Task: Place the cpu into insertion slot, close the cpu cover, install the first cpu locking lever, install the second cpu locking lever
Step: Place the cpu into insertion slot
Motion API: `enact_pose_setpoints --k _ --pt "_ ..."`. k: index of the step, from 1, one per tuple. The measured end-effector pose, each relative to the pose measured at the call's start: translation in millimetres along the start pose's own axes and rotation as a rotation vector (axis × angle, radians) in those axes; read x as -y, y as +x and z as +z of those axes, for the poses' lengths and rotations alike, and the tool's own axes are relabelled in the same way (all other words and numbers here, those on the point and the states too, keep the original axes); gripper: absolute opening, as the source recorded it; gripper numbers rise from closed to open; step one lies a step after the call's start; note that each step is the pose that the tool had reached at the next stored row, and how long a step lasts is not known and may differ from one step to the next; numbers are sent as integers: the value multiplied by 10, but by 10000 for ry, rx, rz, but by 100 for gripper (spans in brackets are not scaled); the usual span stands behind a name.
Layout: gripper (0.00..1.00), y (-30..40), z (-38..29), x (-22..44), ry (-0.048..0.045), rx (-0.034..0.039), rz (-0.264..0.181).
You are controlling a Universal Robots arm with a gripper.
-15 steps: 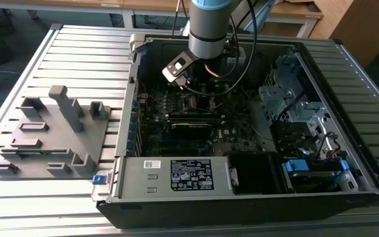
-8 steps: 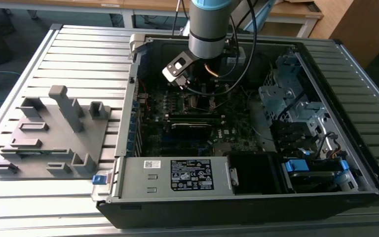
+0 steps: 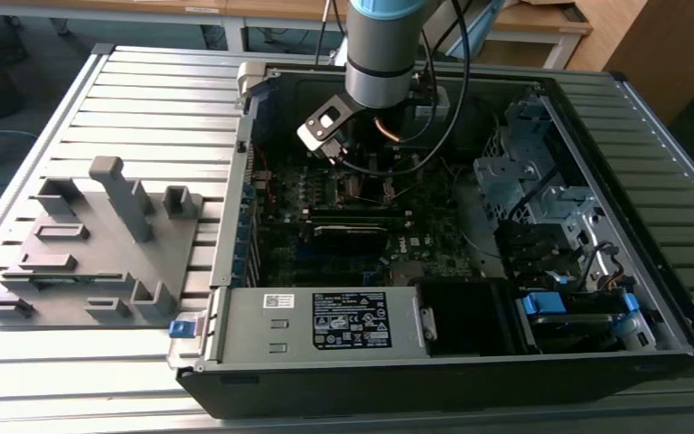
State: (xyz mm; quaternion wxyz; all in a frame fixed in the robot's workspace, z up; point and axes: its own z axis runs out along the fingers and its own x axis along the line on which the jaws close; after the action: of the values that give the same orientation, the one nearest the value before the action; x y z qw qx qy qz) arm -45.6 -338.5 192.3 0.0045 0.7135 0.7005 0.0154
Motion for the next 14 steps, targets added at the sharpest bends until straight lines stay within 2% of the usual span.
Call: enact_pose_setpoints --k 14 --pt "54 0 7 0 -1 -3 1"
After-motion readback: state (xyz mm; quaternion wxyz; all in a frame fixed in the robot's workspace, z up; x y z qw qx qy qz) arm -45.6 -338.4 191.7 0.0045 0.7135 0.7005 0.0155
